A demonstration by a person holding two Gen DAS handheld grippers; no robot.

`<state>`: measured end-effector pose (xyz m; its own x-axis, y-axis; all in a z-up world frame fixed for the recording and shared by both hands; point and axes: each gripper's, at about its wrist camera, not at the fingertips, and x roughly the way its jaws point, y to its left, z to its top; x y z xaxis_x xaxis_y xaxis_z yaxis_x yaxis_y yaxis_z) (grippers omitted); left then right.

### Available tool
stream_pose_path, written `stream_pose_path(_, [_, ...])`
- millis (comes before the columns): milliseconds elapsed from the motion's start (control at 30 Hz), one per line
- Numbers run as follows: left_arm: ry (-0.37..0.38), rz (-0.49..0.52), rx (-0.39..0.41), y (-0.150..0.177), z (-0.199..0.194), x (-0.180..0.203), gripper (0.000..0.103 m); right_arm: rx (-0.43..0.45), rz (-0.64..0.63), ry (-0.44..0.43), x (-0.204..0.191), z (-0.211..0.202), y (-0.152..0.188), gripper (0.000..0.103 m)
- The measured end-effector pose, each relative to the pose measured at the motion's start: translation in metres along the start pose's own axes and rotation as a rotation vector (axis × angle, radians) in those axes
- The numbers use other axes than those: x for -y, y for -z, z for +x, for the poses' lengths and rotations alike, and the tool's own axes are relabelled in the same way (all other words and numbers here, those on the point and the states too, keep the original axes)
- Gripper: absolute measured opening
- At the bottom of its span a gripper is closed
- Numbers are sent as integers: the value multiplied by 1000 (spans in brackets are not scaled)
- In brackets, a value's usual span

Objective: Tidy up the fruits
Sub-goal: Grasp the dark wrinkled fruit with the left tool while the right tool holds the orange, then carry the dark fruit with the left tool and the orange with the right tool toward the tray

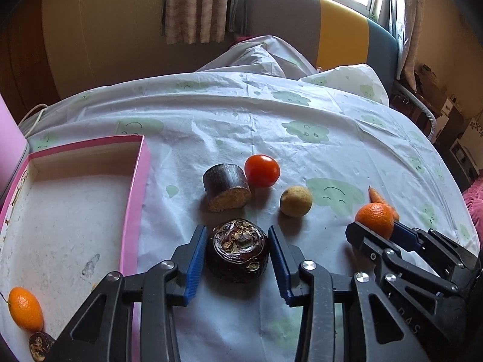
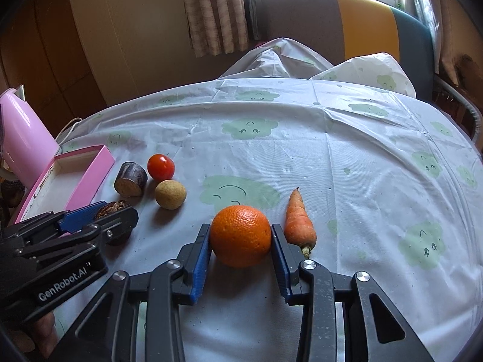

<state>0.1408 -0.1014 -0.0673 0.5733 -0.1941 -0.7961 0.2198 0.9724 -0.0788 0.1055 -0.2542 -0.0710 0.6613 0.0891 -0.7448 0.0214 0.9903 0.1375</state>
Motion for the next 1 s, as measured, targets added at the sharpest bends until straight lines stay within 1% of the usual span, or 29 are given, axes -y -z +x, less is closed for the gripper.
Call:
stream_pose_path(133, [21,-30,16,8,-12,-4,41,1,0,0,0,0,0,38])
stream_pose_path(233, [71,-47,16,20,-20,-5,41,1,1,0,0,0,0,38])
stream_pose_path(300, [72,-24,7,28,-21,0,41,1,0,1,0,1,0,38])
stream_pose_path(367, [57,8,27,32,-20,6,41,1,-1,1,0,1,0,38])
stream_pose_path(500, [60,12,18,31,-12,6,42,3,1,-1,1,1,0,38])
stream_pose_path(600, [49,18,23,32,-12,8,42,5,-1,1,0,1,1,38])
stream_pose_path(1000, [46,20,36,33,-12,8,42,4,-21,24,-4,2,1,38])
